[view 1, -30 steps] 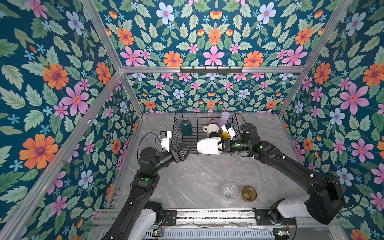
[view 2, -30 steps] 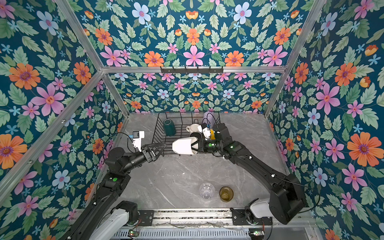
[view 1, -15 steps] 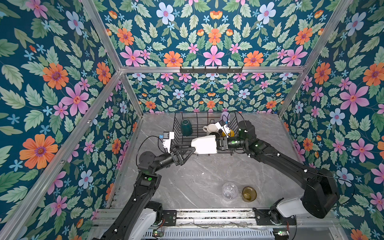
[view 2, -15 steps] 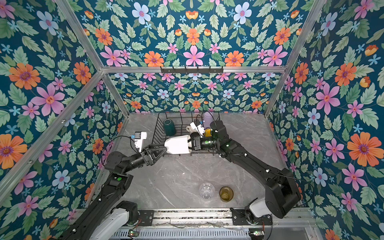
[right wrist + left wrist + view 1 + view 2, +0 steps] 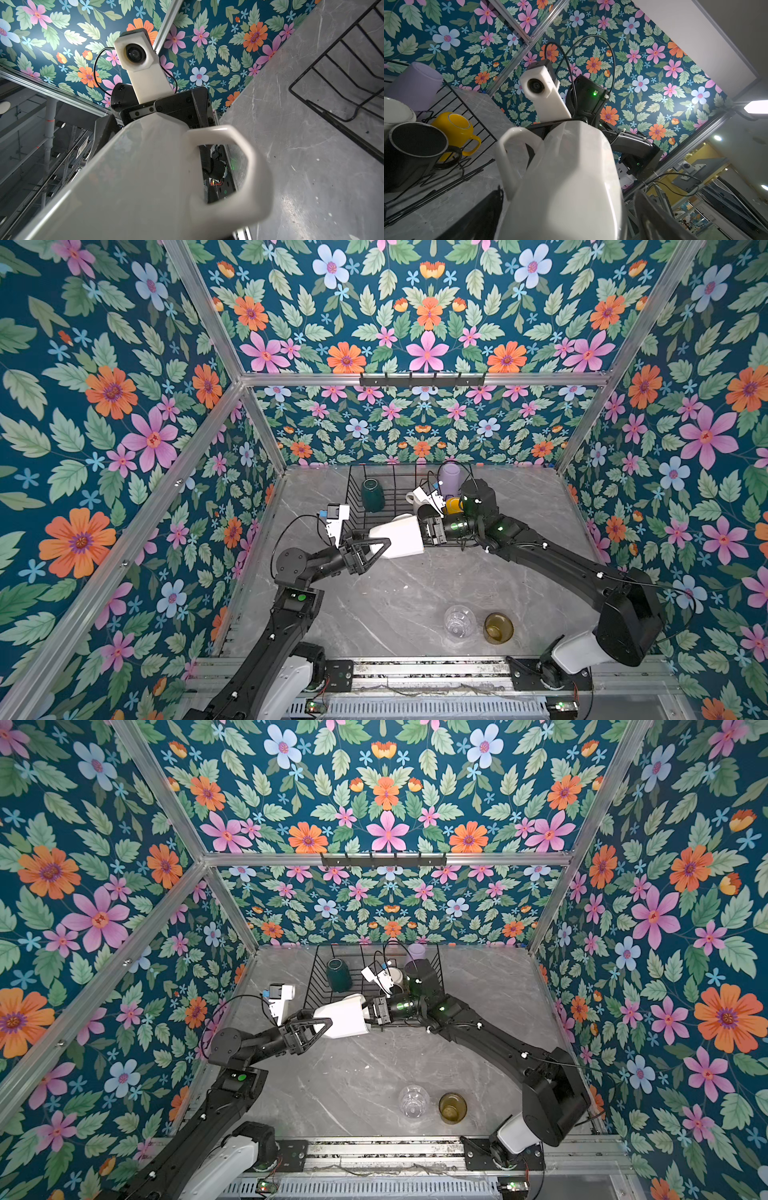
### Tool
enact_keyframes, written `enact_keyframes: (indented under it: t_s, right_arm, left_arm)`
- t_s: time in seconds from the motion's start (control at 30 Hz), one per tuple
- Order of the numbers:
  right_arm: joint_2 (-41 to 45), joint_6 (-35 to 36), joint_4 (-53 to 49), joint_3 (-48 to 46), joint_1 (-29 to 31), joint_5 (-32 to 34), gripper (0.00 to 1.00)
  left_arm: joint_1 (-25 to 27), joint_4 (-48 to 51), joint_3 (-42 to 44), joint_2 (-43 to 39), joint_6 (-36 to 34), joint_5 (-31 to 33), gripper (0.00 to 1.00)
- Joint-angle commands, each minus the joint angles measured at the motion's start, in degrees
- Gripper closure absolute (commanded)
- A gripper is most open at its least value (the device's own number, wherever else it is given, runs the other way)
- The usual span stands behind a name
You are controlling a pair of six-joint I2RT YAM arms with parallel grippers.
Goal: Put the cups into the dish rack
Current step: 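Hold the white mug out while the left gripper grasps its body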
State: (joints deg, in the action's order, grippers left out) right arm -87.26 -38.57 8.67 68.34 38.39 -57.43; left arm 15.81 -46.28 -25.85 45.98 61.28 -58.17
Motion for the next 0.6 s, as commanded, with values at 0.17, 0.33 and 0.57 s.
enact_keyframes:
  t_s: [0.17,0.33,0.57]
  right_arm:
    - [-2.52,0.77,3.29,2.82,0.88,-2.89,1.0]
    - [-4.0,0.8,3.11,4.02,1.38,-3.84,1.0]
    - [-5.62,1.62,1.71,5.62,1.6,-5.0,1.0]
  left_arm:
    - [0.09,-4.66,0.28,0.24,1.29,-2.2,0.0]
    - [0.16,-7.55,0.81,0.54,2.56,-3.13,0.0]
    - [0.53,-9.97,1.18,1.51,3.83,-3.92,0.0]
